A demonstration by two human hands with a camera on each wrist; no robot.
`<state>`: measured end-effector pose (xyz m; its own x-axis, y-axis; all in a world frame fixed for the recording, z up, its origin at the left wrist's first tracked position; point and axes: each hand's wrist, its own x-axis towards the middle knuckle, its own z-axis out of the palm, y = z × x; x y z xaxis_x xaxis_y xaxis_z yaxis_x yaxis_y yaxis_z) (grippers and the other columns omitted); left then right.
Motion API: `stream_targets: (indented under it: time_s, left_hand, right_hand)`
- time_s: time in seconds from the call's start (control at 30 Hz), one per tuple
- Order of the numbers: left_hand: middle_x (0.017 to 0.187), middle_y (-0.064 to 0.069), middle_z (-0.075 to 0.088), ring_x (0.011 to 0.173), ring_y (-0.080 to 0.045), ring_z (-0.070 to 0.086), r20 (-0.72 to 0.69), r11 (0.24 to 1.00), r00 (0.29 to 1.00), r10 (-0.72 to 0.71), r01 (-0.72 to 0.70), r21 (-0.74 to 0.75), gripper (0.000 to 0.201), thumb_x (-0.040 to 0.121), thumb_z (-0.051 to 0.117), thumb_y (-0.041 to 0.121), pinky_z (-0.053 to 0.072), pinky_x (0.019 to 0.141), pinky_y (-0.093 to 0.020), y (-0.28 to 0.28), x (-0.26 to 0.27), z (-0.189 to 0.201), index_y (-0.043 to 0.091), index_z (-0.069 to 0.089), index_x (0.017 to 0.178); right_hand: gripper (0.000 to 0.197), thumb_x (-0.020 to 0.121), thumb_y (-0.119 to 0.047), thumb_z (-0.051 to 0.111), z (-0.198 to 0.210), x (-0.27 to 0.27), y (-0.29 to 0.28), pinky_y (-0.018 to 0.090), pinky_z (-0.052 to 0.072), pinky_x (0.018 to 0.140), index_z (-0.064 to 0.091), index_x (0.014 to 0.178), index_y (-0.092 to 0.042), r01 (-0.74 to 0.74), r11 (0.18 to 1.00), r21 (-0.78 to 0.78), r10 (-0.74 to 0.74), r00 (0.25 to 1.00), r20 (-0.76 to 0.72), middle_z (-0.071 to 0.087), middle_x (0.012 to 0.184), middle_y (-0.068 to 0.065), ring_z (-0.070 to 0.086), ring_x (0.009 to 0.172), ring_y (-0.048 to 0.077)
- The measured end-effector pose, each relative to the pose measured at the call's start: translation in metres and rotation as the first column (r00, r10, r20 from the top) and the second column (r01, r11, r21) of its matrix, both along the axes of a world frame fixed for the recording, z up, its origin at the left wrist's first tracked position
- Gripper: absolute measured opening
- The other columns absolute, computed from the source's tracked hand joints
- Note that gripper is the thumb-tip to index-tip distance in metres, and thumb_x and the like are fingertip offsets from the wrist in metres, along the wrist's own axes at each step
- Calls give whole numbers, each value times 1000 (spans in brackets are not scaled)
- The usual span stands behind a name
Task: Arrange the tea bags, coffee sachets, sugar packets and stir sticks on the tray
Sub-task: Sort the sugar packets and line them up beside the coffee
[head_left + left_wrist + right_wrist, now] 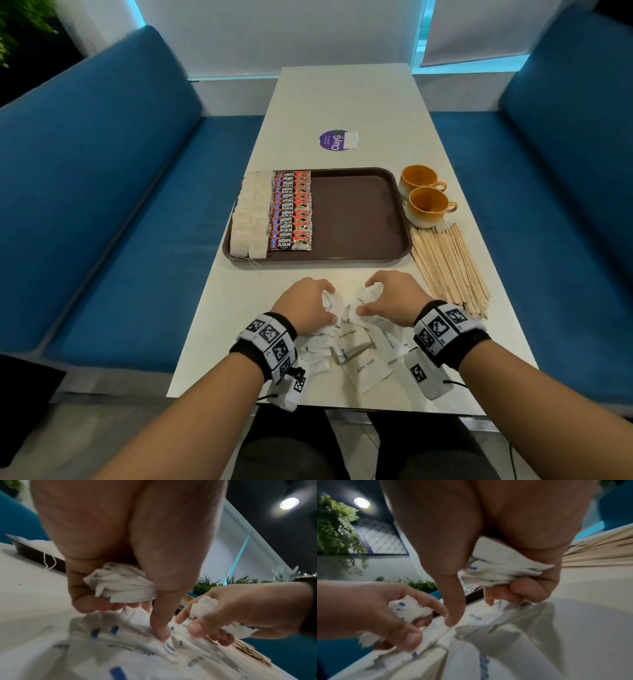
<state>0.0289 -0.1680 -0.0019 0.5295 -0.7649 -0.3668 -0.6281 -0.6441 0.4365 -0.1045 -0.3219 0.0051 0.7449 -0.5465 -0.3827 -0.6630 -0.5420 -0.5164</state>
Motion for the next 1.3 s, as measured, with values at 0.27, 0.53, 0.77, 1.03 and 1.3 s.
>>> stream_targets:
  time_s: [0.27, 0.53, 0.77, 1.03, 1.3]
  left_hand:
    - [116, 4, 44, 84, -11, 59, -24, 994, 999, 49, -51, -94, 44, 74, 87, 28, 49, 87, -30, 2, -1, 0, 31, 64, 111]
    - [106, 6, 55, 96, -17, 58, -10, 975, 994, 111, -111, -191, 30, 78, 84, 27, 49, 87, -33, 10, 4, -5, 33, 62, 97]
    - [86, 4, 63, 63, -14, 58, -136, 950, 972, 189, -217, -226, 32, 75, 85, 22, 46, 52, -27, 11, 9, -3, 31, 58, 91]
    - [75, -13, 55, 66, -26, 56, -777, 702, 605, 173, -629, -333, 24, 79, 77, 3, 47, 57, -36, 29, 18, 4, 16, 57, 76]
    - [98, -29, 67, 93, -52, 66, -982, 600, 186, -46, -780, -176, 28, 95, 45, -14, 59, 75, -63, 40, 0, 17, 13, 47, 104]
  right_hand:
    - [62, 69, -31, 94, -2, 4, 6, 28, 45, 85, 63, 122, -19, 4, 1000, 7, -5, 1000, 24, 61, 122, 2, 56, 99, 16]
    - [31, 81, -35, 85, -3, -7, 4, 30, 43, 83, 66, 101, -20, 77, 990, 118, -94, 986, 138, 61, 106, -3, 59, 104, 19]
    - [33, 89, -13, 77, 3, -16, 0, 32, 47, 53, 60, 117, -10, 228, 755, 614, -434, 876, 209, 61, 92, 16, 52, 56, 21]
    - [28, 93, 14, 52, 5, -22, -1, 52, 61, 80, 55, 116, 0, 137, 427, 894, -596, 786, 164, 69, 112, 35, 69, 84, 50]
    - [33, 87, 7, 69, 4, -16, 12, 40, 55, 70, 67, 117, -7, 53, 371, 927, -627, 751, 208, 64, 92, 17, 63, 73, 27]
